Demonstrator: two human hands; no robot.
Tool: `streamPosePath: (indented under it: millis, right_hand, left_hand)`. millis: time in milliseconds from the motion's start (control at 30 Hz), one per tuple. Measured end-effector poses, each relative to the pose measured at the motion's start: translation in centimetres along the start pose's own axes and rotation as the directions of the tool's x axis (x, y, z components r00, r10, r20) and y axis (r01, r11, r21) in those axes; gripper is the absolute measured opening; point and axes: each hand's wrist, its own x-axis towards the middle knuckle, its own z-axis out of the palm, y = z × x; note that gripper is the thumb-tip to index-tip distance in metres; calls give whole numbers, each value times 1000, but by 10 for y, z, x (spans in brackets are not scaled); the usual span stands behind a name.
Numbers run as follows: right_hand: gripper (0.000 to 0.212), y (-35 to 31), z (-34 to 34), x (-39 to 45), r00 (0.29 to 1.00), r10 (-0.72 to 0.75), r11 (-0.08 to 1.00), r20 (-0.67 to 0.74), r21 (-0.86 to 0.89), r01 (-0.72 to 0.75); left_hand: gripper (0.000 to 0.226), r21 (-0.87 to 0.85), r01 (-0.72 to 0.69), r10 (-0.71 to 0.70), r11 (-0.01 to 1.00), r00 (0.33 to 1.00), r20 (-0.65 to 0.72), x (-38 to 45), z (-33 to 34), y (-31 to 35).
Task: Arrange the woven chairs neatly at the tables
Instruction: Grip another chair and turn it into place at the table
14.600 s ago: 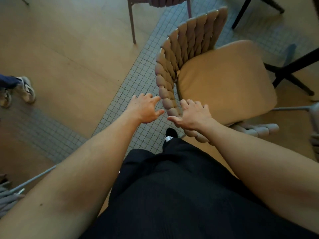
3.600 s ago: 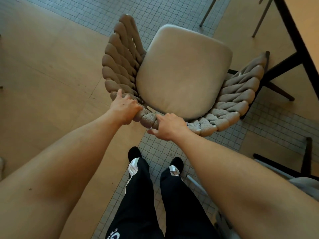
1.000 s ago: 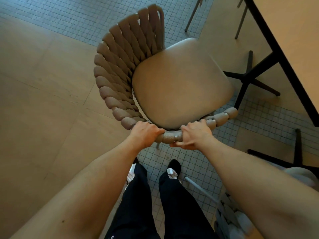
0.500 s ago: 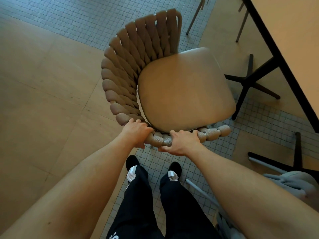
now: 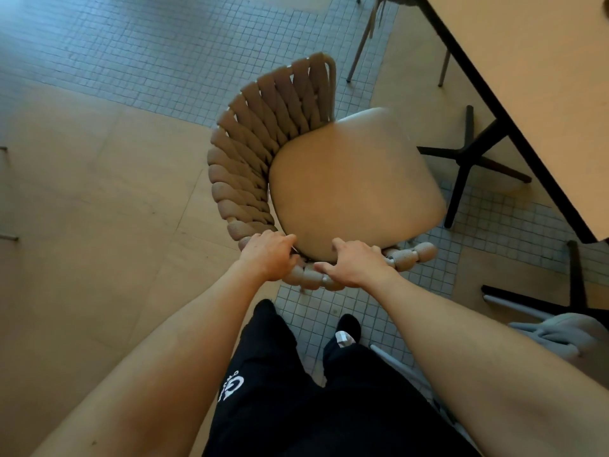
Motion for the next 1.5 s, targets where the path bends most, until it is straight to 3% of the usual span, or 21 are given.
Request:
streamPosePath:
  millis: [267, 567, 967, 1300, 1500]
  right_hand:
    - [75, -26, -11, 20, 993, 105, 988, -53, 121, -98]
    - [79, -82, -19, 39, 949, 312, 913, -34, 286, -290]
    - [80, -144, -10, 36, 843, 536, 755, -32, 465, -462]
    - [86, -176, 17, 35, 754, 654, 664, -52, 517, -540]
    - [92, -199, 29, 39, 685, 722, 619, -99, 536, -574]
  left_hand:
    - [65, 130, -67, 68, 989, 998, 2, 30, -40, -45]
    - [63, 267, -303, 270, 915, 951, 151, 73, -78, -93]
    - [63, 397, -525, 432, 753, 849, 304, 103, -110, -114]
    - [70, 412, -653, 543, 635, 757, 363, 103, -90, -123]
    - [85, 430, -688, 581, 584, 725, 371, 109, -90, -147]
